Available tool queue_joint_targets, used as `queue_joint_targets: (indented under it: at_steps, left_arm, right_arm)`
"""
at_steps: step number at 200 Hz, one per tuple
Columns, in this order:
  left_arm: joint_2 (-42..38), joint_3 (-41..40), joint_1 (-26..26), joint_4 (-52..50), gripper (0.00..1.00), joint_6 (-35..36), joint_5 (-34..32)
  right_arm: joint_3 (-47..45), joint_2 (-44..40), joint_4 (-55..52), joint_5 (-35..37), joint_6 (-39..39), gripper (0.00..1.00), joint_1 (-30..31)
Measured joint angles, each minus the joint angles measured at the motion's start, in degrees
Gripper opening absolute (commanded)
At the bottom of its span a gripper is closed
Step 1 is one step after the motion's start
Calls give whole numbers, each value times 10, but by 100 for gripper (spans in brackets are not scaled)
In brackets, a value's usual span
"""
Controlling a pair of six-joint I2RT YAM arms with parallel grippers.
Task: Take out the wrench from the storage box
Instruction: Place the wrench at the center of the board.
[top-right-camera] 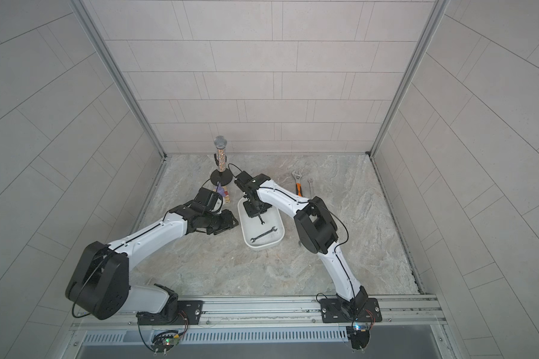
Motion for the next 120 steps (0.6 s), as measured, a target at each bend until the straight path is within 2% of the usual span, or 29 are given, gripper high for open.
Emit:
queue_joint_targets:
  at_steps: [72, 120]
  left_arm:
    - [-4, 0, 0, 0, 47, 0, 0]
    - [-4, -3, 0, 0, 47, 0, 0]
  right_arm:
    - [-1, -107, -10, 16, -2, 13, -73]
    - [-5, -86, 3, 19, -11, 13, -144]
